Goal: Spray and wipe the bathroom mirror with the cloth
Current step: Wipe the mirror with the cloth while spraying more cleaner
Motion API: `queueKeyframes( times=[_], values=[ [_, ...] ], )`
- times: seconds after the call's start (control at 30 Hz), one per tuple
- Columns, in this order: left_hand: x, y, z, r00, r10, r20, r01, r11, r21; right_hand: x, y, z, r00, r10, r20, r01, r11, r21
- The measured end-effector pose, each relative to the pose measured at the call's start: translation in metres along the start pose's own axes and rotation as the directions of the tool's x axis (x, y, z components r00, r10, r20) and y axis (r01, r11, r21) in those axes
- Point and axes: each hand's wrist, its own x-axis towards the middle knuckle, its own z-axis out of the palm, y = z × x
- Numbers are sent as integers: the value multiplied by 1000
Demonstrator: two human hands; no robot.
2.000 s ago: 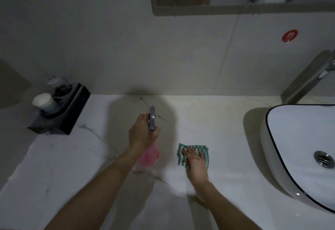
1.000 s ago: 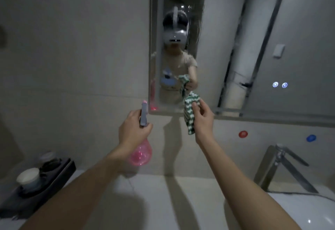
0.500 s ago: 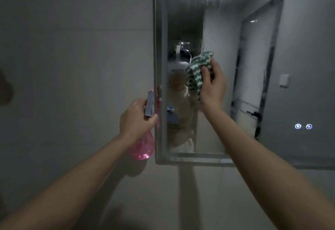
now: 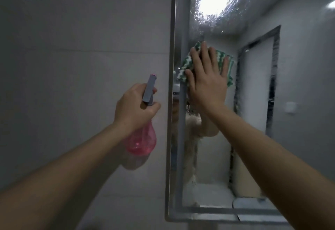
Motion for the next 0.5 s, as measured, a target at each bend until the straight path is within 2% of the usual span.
queueKeyframes(
  times=[0.33,0.5],
  values=[
    [-44,-5,18,992,-118,34,119,992,-46,-56,1,-18,972,-76,221,75,997,15],
    [-69,-8,26,986,-163,40,165,985,-45,-113,-14,-22,957,-149,249,148,989,22]
  ],
)
